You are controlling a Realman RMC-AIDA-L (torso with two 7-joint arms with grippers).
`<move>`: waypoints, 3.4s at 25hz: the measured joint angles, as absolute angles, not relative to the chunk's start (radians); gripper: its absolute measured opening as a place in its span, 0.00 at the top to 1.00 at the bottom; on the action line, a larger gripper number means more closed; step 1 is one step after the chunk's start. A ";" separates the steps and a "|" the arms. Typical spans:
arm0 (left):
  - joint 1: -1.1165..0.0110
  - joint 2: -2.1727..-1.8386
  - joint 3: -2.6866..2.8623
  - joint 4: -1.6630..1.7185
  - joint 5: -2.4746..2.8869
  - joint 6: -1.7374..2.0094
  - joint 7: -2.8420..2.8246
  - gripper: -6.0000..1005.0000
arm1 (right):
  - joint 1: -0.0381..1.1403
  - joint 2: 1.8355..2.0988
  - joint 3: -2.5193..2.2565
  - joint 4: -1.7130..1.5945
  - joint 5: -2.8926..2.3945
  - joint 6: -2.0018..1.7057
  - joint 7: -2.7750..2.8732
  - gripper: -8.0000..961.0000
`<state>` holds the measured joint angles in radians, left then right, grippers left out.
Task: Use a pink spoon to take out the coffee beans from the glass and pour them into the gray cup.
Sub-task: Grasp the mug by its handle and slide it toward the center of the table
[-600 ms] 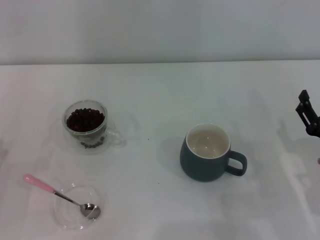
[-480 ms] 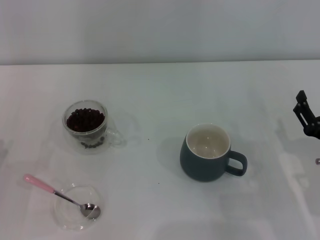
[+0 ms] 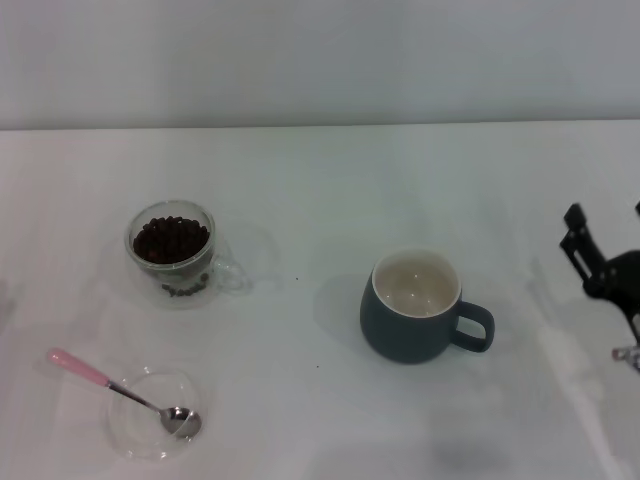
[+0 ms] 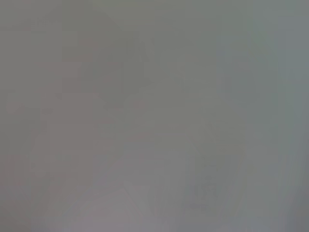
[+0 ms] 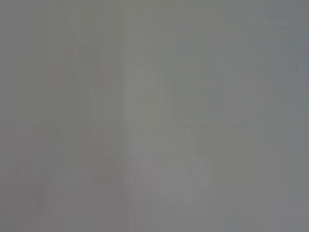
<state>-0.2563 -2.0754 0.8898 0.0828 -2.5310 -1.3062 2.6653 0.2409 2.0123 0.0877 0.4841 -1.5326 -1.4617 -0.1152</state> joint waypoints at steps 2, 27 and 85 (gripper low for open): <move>-0.258 -2.075 0.889 0.083 -2.531 -1.305 2.665 0.16 | 0.226 2.012 0.055 0.501 -1.530 -1.482 -0.119 0.11; -0.353 -2.076 0.891 0.086 -2.531 -1.244 2.672 0.16 | 0.116 2.017 -0.090 0.751 -1.453 -1.345 -0.276 0.11; -0.339 -2.072 0.879 0.110 -2.568 -1.232 2.666 0.16 | 0.214 2.017 0.070 0.727 -1.529 -1.136 -0.153 0.79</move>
<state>-0.3390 -2.0716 0.8789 0.1105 -2.5679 -1.2319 2.6656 0.2139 2.0168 0.0704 0.7267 -1.5290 -1.1359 -0.1529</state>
